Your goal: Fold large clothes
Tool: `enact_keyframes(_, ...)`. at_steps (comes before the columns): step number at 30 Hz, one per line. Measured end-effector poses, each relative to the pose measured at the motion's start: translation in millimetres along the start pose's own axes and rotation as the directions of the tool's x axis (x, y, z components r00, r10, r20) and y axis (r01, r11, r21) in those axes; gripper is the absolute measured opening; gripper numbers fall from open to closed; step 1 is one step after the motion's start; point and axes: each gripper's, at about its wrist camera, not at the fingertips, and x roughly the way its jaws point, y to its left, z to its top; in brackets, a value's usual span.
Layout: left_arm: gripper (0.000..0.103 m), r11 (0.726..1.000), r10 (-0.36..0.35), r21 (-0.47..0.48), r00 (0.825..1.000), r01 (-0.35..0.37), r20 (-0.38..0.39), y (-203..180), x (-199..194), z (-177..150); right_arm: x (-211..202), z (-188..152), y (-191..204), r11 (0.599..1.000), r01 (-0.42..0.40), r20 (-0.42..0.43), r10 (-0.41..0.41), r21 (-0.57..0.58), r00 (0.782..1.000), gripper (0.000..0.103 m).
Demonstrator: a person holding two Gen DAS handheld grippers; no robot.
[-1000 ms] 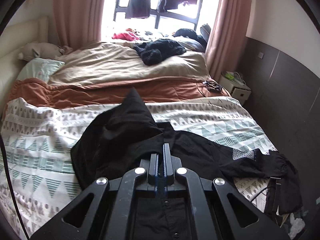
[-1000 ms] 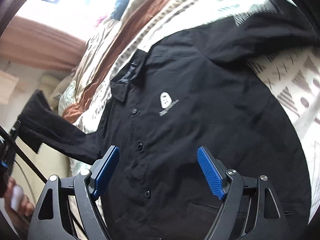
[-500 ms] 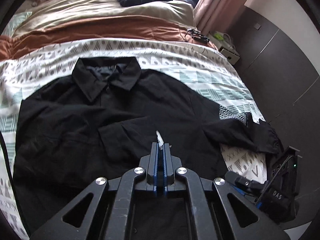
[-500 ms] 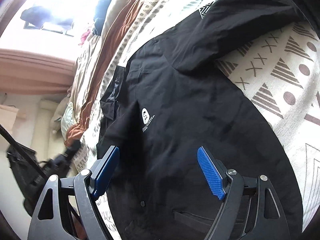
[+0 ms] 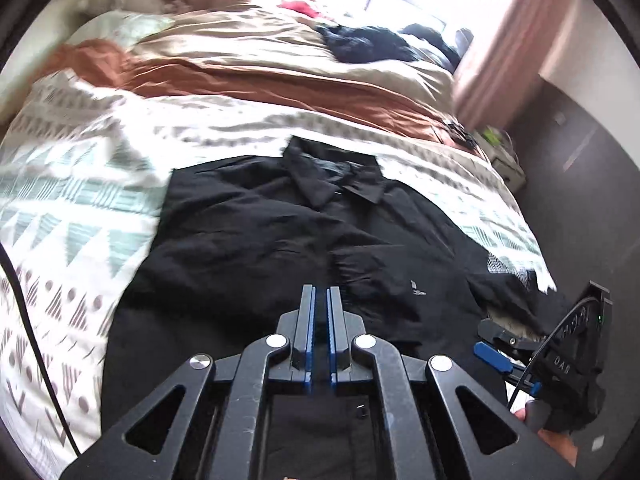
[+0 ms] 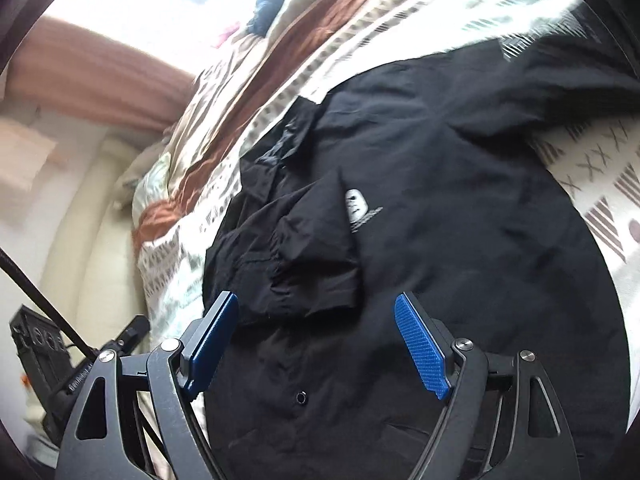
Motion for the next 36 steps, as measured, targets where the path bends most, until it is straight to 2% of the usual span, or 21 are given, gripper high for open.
enact_keyframes(2, 0.008, 1.000, 0.009, -0.019, 1.000, -0.008, 0.013, 14.4, -3.1, -3.8, 7.4, -3.0, 10.4, 0.999, 0.010, -0.004, -0.011, -0.048, 1.000, 0.079)
enact_keyframes(4, 0.012, 0.999, 0.004, -0.036, 1.000, -0.004, 0.015, 29.3, -1.7, -9.3, 14.6, -4.3, 20.1, 0.995, 0.029, -0.006, -0.030, -0.099, 1.000, 0.079)
enact_keyframes(5, 0.030, 0.998, 0.009, -0.055, 1.000, -0.008, 0.013, 39.3, 0.3, -11.2, 18.5, -5.0, 24.7, 0.992, 0.048, -0.002, -0.049, -0.121, 0.999, 0.079)
enact_keyframes(6, 0.066, 0.997, 0.008, -0.071, 1.000, -0.007, 0.012, 45.4, 2.7, -11.8, 21.5, -4.9, 28.4, 0.989, 0.060, 0.000, -0.061, -0.135, 0.998, 0.079)
enact_keyframes(7, 0.087, 0.996, -0.006, -0.092, 1.000, 0.008, 0.018, 54.4, 3.4, -12.8, 24.3, -6.2, 33.8, 0.985, 0.072, 0.004, -0.073, -0.154, 0.997, 0.079)
enact_keyframes(8, 0.103, 0.993, -0.028, -0.111, 0.999, 0.032, 0.036, 62.7, 2.8, -13.6, 28.8, -6.6, 38.5, 0.981, 0.085, 0.011, -0.085, -0.176, 0.996, 0.079)
enact_keyframes(15, 0.103, 0.983, 0.024, -0.184, 0.998, -0.014, 0.055, 99.1, 2.8, -17.9, 64.7, -21.1, 75.6, 0.945, 0.171, 0.017, -0.173, -0.279, 0.985, 0.079)
enact_keyframes(19, 0.103, 0.966, 0.034, -0.259, 0.998, -0.019, 0.051, 122.5, 1.2, -19.9, 90.2, -36.4, 96.9, 0.893, 0.227, 0.014, -0.240, -0.389, 0.971, 0.079)
enact_keyframes(22, 0.103, 0.954, 0.060, -0.296, 0.998, -0.049, 0.027, 136.1, 2.1, -22.6, 105.1, -41.2, 99.6, 0.883, 0.256, 0.011, -0.273, -0.393, 0.962, 0.079)
enact_keyframes(24, 0.103, 0.949, 0.052, -0.311, 0.999, -0.047, 0.007, 143.7, 3.8, -23.3, 117.5, -42.4, 101.4, 0.871, 0.295, 0.019, -0.313, -0.392, 0.950, 0.079)
enact_keyframes(28, 0.103, 0.946, 0.022, -0.325, 1.000, -0.017, 0.012, 150.8, 1.5, -22.7, 145.0, -40.6, 102.8, 0.822, 0.374, 0.035, -0.398, -0.429, 0.917, 0.079)
enact_keyframes(29, 0.103, 0.947, 0.021, -0.322, 1.000, -0.014, 0.018, 151.9, -0.6, -22.1, 149.1, -40.8, 104.2, 0.812, 0.388, 0.040, -0.413, -0.436, 0.910, 0.073)
enact_keyframes(30, 0.103, 0.948, 0.020, -0.319, 1.000, -0.012, 0.023, 153.3, -2.6, -21.7, 152.0, -41.5, 105.9, 0.796, 0.408, 0.055, -0.430, -0.448, 0.901, 0.055)
enact_keyframes(31, 0.103, 0.948, 0.021, -0.319, 0.999, -0.011, 0.029, 154.3, -3.9, -21.1, 154.6, -41.8, 109.1, 0.775, 0.432, 0.075, -0.451, -0.461, 0.889, 0.048)
enact_keyframes(32, 0.103, 0.946, 0.021, -0.323, 0.999, -0.010, 0.031, 155.6, -4.4, -20.9, 153.8, -42.0, 110.4, 0.777, 0.427, 0.078, -0.444, -0.463, 0.893, 0.040)
enact_keyframes(36, 0.103, 0.945, -0.003, -0.328, 1.000, 0.009, 0.021, 154.2, 0.4, -21.7, 134.8, -37.2, 111.7, 0.781, 0.431, 0.127, -0.422, -0.452, 0.898, 0.027)
